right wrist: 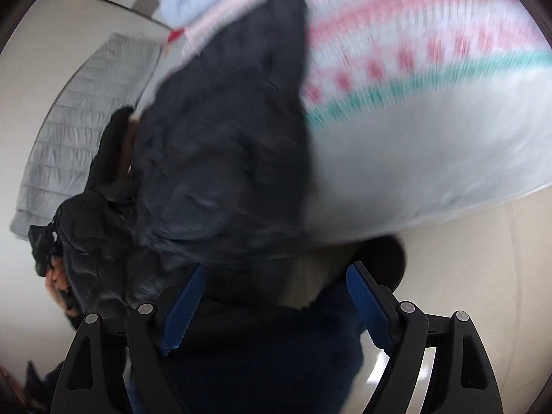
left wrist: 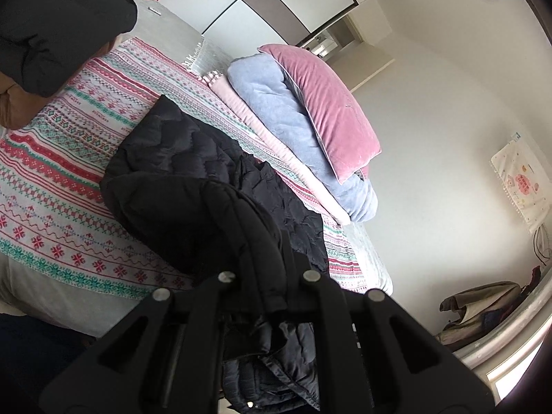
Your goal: Fold large clothes
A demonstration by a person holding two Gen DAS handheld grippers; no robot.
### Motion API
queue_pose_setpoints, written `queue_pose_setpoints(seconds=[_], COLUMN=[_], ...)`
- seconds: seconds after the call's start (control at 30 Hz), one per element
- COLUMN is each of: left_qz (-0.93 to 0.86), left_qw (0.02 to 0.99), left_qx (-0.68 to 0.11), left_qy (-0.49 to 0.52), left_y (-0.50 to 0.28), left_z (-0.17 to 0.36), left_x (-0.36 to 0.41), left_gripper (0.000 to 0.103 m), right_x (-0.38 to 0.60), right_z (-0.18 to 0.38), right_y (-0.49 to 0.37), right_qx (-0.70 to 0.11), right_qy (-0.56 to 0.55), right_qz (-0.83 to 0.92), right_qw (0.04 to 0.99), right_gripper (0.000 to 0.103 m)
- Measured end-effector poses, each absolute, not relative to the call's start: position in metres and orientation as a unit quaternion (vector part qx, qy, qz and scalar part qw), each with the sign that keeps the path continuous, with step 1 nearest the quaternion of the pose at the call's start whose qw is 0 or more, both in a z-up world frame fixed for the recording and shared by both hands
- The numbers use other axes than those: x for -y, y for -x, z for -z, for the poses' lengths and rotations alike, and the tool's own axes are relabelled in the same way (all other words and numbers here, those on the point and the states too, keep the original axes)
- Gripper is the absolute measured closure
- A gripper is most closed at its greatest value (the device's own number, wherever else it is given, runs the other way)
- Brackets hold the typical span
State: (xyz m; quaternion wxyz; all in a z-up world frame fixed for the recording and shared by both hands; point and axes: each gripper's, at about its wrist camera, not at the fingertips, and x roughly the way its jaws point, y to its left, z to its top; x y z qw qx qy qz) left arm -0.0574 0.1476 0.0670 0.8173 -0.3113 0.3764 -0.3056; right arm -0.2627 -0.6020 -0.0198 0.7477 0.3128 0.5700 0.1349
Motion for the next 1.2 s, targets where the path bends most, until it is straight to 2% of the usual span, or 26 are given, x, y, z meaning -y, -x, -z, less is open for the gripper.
queue_pose_setpoints(seconds=[0.13, 0.2, 0.23, 0.27, 0.33, 0.43, 0.63, 0.77, 1.03, 1.13, 1.2], left_qz=[0.298, 0.293, 0.290, 0.287, 0.282, 0.277, 0.271, 0.264, 0.225, 0.195, 0.186], left_qw=[0.814, 0.818, 0.819, 0.821, 0.821, 0.822, 0.822, 0.820, 0.819, 0.817, 0.797], left_qx=[-0.389, -0.389, -0.388, -0.388, -0.390, -0.388, -0.368, -0.360, -0.369, -0.383, -0.415], left_qy=[0.311, 0.308, 0.306, 0.305, 0.307, 0.312, 0.340, 0.359, 0.377, 0.384, 0.398], left_y=[0.052, 0.050, 0.049, 0.048, 0.044, 0.034, 0.011, -0.014, -0.115, -0.174, -0.228], left_z=[-0.067, -0.069, -0.069, -0.070, -0.072, -0.077, -0.089, -0.097, -0.104, -0.097, -0.078], left_x=[-0.144, -0.143, -0.142, -0.141, -0.139, -0.137, -0.134, -0.134, -0.112, -0.099, -0.088], left_gripper=[0.093, 0.093, 0.093, 0.093, 0.093, 0.093, 0.093, 0.093, 0.093, 0.092, 0.089], right_x=[0.597, 0.580, 0.574, 0.571, 0.566, 0.562, 0.576, 0.590, 0.595, 0.615, 0.634], right_z=[0.056, 0.056, 0.055, 0.054, 0.047, 0.016, -0.062, -0.090, -0.103, -0.089, -0.067], right_y=[0.252, 0.251, 0.250, 0.250, 0.248, 0.244, 0.232, 0.216, 0.128, 0.073, 0.039], right_qx=[-0.549, -0.541, -0.538, -0.536, -0.530, -0.505, -0.398, -0.356, -0.334, -0.340, -0.347], right_qy=[-0.375, -0.356, -0.349, -0.343, -0.336, -0.328, -0.364, -0.401, -0.463, -0.508, -0.544], right_qz=[-0.234, -0.271, -0.284, -0.282, -0.281, -0.283, -0.289, -0.272, -0.216, -0.161, -0.108], right_qw=[0.709, 0.712, 0.713, 0.718, 0.726, 0.747, 0.791, 0.799, 0.792, 0.775, 0.756], right_gripper=[0.019, 0.036, 0.071, 0.081, 0.087, 0.090, 0.091, 0.091, 0.091, 0.091, 0.091])
